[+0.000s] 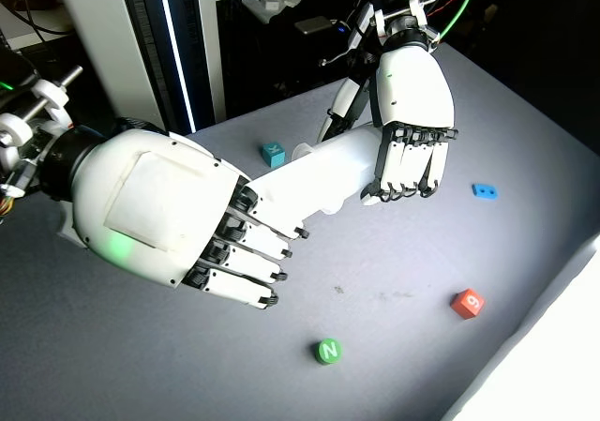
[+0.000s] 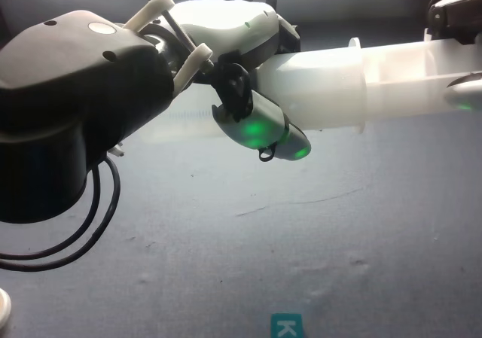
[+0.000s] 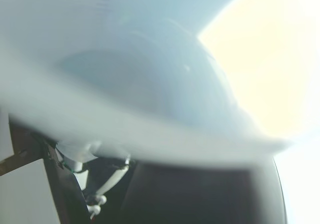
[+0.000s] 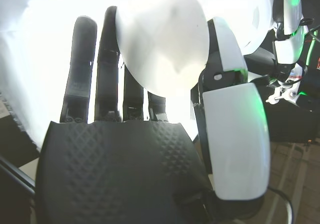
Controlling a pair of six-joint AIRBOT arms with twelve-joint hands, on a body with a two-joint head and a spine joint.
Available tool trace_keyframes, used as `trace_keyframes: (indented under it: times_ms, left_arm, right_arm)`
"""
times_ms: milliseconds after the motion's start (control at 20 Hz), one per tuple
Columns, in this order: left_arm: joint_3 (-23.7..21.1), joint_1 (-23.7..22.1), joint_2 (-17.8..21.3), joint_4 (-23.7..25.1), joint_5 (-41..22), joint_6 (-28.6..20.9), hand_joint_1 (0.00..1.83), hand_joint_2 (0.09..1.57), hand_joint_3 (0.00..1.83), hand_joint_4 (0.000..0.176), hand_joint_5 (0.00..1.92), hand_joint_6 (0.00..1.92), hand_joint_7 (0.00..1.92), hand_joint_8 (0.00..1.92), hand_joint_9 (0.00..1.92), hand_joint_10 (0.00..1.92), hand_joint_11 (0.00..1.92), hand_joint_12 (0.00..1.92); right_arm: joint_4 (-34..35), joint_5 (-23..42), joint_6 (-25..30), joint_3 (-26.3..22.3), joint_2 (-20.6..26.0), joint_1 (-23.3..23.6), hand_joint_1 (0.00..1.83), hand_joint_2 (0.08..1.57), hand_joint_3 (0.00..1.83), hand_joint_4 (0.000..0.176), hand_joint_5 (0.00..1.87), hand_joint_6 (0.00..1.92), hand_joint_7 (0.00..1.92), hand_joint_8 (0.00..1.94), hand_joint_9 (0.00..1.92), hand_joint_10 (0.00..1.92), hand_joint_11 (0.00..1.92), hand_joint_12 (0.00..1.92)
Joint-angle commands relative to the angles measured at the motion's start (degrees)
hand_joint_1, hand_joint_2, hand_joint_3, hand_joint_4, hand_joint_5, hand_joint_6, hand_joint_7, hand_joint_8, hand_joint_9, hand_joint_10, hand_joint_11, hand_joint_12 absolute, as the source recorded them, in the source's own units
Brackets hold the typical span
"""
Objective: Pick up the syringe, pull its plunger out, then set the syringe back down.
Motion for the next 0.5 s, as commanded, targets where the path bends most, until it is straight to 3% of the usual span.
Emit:
trace_keyframes:
  times_ms: [0,150,450]
  left_arm:
    - [0.24,-0.6,0.39,2.9,-2.2,1.17,1.21,1.21,0.0,0.0,0.87,1.02,0.76,1.55,0.66,1.29,0.39,1.45]
    - [0.19,-0.47,0.39,2.9,-2.2,1.29,1.21,1.21,0.0,0.0,0.86,1.03,0.76,1.54,0.67,1.28,0.4,1.46]
    - [0.08,-0.46,0.39,2.87,-2.21,1.47,1.21,1.21,0.0,0.0,0.86,1.01,0.77,1.54,0.68,1.27,0.4,1.44]
  right_arm:
    - [1.01,6.55,-0.43,0.57,1.44,0.82,1.12,1.29,0.0,0.004,0.62,1.5,0.71,1.5,0.51,1.4,0.27,1.67]
    - [1.01,5.97,-0.43,0.57,2.44,0.82,1.14,1.27,0.0,0.0,0.64,1.45,0.75,1.45,0.56,1.36,0.29,1.67]
    - [1.83,5.82,-0.43,0.58,3.66,0.79,1.11,1.31,0.0,0.0,0.58,1.52,0.7,1.55,0.51,1.44,0.27,1.68]
